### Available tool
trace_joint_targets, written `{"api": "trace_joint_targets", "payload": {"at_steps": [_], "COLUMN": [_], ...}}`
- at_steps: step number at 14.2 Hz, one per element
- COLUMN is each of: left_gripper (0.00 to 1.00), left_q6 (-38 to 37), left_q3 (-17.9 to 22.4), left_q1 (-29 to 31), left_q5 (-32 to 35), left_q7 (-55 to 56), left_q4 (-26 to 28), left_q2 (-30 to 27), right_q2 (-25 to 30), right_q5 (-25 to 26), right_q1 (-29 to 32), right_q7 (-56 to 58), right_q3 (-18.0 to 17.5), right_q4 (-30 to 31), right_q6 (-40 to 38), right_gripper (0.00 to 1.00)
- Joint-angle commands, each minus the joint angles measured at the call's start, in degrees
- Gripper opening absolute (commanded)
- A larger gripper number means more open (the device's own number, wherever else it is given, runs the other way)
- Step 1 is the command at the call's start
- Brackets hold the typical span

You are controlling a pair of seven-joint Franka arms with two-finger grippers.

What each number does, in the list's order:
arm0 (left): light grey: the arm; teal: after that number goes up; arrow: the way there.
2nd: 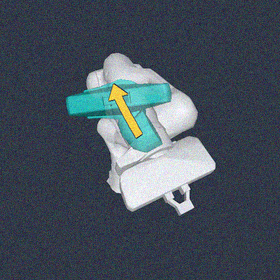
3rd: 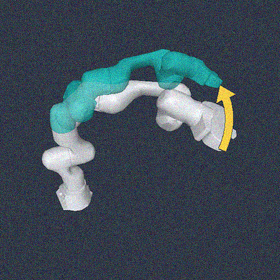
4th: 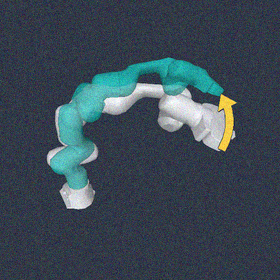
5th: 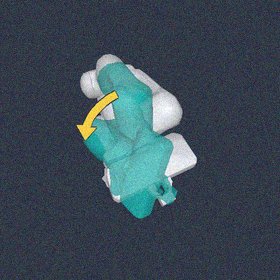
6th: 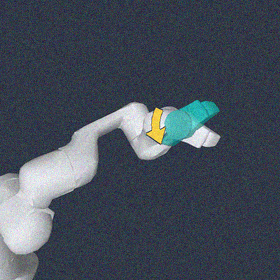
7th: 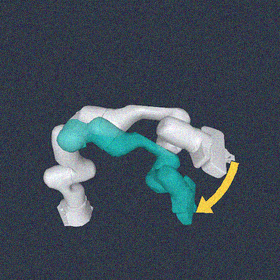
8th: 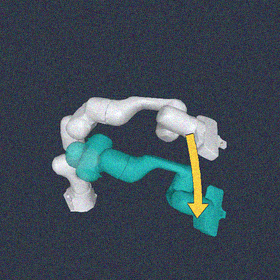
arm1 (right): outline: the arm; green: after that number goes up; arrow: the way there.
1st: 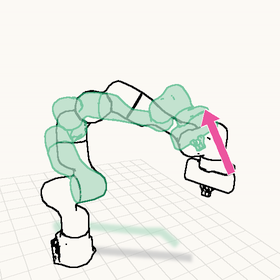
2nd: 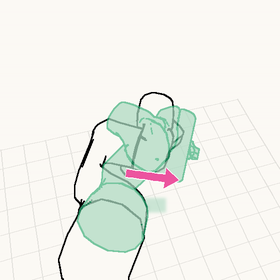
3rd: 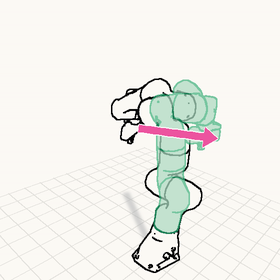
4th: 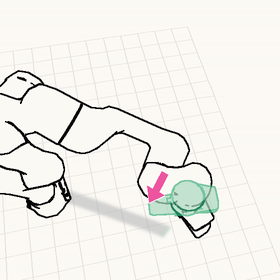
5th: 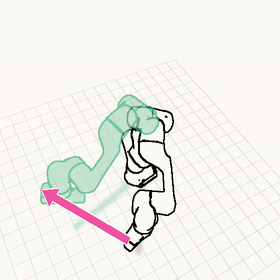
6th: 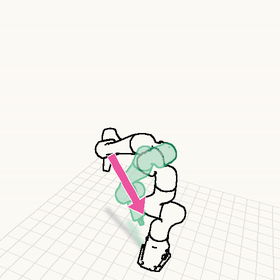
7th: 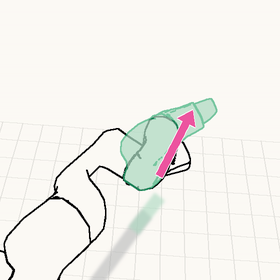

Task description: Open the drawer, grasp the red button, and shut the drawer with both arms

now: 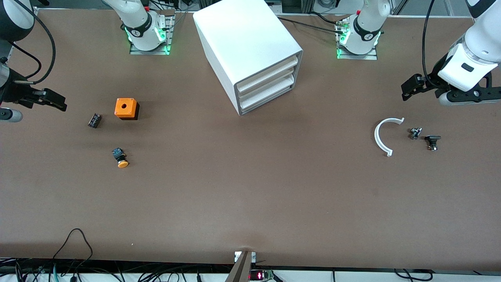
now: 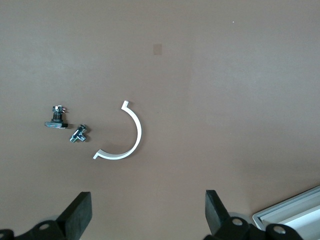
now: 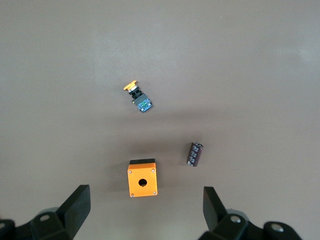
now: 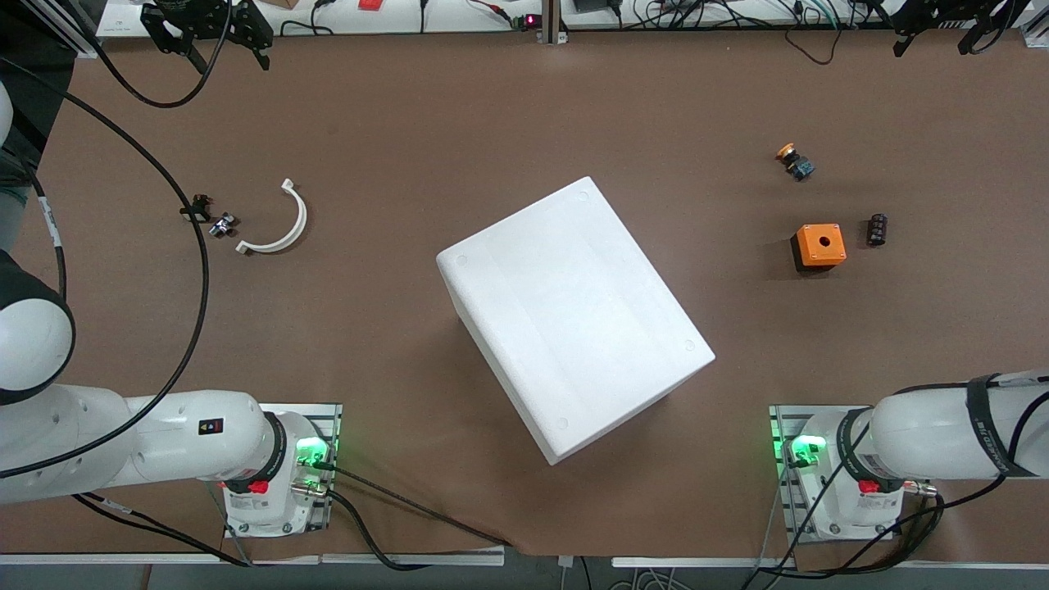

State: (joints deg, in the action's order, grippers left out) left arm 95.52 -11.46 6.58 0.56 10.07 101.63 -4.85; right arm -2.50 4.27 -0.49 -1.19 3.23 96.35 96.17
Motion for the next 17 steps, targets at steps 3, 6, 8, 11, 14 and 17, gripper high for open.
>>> {"api": "trace_joint_targets", "payload": {"at_steps": [3,6,8,11,14,17], "left_gripper": [1.0,1.0,1.0,1.0,1.0,1.0], "left_q6": [-0.8,-0.9,-0.9,-0.9,-4.4,-5.7], "left_q3": [0.1,0.1,0.1,-0.3,-1.7,-2.2], "left_q1": [-0.2,-0.2,-0.3,-0.5,-1.0,-0.8], "left_q5": [0.0,0.0,-0.1,-0.2,1.5,0.4], "left_q7": [-0.9,-0.6,-0.8,-0.9,-0.8,-1.0], "left_q4": [-2.8,-3.0,-3.2,-3.3,-6.8,-7.4], "left_q2": [1.4,1.5,1.8,3.4,7.6,12.0], "right_q2": [1.0,1.0,1.0,1.0,1.0,1.0], "right_q5": [-1.1,-1.2,-1.2,-1.2,-1.2,-1.2], "right_q1": [1.1,1.2,1.2,1.2,1.1,1.1], "right_q7": [1.3,1.5,1.6,2.6,2.3,2.2], "right_q3": [-0.7,-0.6,-0.6,-0.6,-0.6,-0.6], "right_q4": [1.1,1.1,1.1,1.1,1.1,1.1], "right_q6": [0.9,0.4,0.3,0.3,-0.5,-0.8], "right_gripper": [1.0,1.0,1.0,1.0,1.0,1.0]}}
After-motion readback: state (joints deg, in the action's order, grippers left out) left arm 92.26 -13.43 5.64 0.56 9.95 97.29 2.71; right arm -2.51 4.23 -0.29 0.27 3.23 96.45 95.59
